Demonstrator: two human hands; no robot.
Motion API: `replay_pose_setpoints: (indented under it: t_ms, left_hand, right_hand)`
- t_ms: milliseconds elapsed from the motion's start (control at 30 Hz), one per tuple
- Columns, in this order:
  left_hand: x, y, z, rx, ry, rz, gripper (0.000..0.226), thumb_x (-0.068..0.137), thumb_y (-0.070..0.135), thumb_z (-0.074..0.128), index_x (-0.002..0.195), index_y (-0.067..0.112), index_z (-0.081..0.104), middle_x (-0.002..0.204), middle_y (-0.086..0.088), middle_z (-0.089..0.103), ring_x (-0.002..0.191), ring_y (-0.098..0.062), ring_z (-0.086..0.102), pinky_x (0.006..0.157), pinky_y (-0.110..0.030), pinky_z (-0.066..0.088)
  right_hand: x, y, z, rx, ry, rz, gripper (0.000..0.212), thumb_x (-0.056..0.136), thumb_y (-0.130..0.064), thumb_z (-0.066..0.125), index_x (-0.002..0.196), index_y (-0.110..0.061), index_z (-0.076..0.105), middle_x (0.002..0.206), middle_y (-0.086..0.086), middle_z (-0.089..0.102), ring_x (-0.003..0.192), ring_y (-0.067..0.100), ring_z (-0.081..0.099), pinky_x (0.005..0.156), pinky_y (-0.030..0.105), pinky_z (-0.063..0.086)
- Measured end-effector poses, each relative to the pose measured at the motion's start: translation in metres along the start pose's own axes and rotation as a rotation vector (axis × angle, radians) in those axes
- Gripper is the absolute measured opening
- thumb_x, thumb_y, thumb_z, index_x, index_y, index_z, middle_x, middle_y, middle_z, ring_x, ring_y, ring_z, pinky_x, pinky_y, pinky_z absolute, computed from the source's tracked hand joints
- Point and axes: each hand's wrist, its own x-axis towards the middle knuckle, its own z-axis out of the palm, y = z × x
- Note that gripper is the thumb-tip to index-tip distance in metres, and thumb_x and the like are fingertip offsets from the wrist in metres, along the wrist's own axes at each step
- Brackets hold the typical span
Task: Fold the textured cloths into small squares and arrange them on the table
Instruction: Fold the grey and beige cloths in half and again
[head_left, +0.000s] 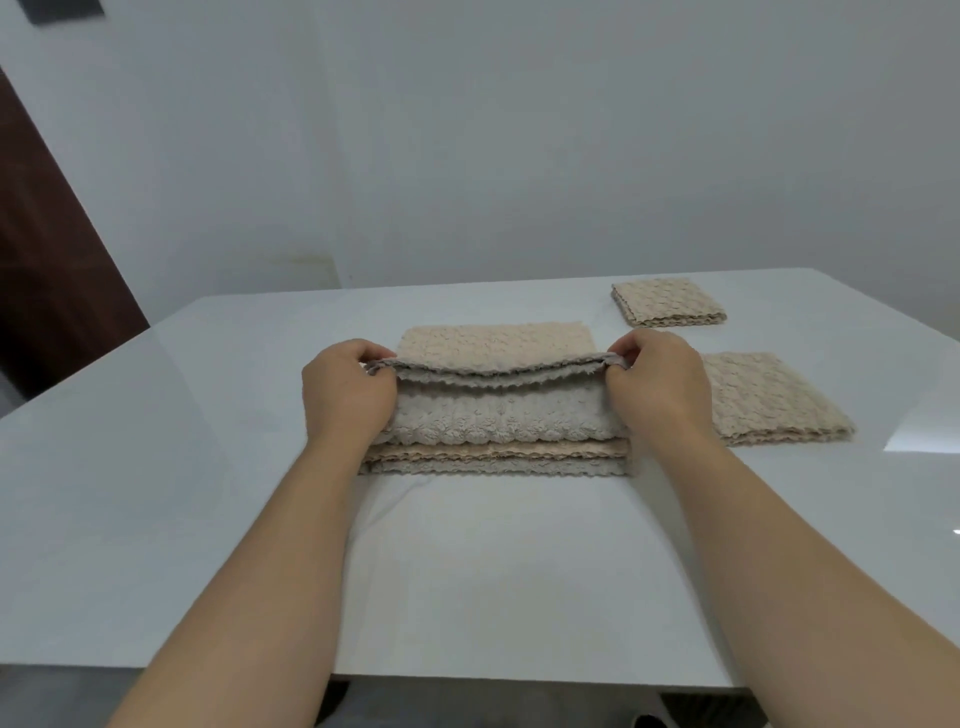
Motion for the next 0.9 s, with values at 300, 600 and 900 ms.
replay_pose_setpoints:
  t_ms: [300,600,900]
  left_hand:
    - [0.003,0.039,-0.047,-0.066,0.019,0.169,0.026,0.09,0.002,0.057,0.099,0.023,0.07,0.096,0.005,0.07,0.081,-0.011,0.059,0.064,-0.005,0.037]
    - [-0.066,-0.014,-0.08,0.066,-0.093,0.504,0.02,0.088,0.012,0.078,0.108,0.014,0.079,0.106,-0.002,0.072,0.083,-0.011,0.066,0.084,-0.004,0.044]
    - [-0.123,-0.063,-0.09,0.316,-0.192,0.577,0.019,0.091,0.021,0.075,0.108,0.015,0.08,0.109,-0.001,0.075,0.099,-0.023,0.07,0.087,-0.035,0.054]
  right_hand:
    - [0.005,-0.016,-0.055,0.225,0.054,-0.085,0.013,0.091,-0.005,0.061,0.092,-0.017,0.067,0.101,-0.001,0.064,0.087,0.019,0.059,0.078,0.028,0.045]
    - [-0.073,0.003,-0.08,0.148,-0.086,-0.385,0.015,0.089,-0.001,0.064,0.094,-0.015,0.067,0.101,0.004,0.074,0.091,0.02,0.067,0.087,0.036,0.056]
    - [-0.144,0.044,-0.071,-0.014,-0.221,-0.441,0.016,0.09,-0.017,0.073,0.106,-0.012,0.072,0.102,0.004,0.073,0.094,0.023,0.066,0.086,0.038,0.054]
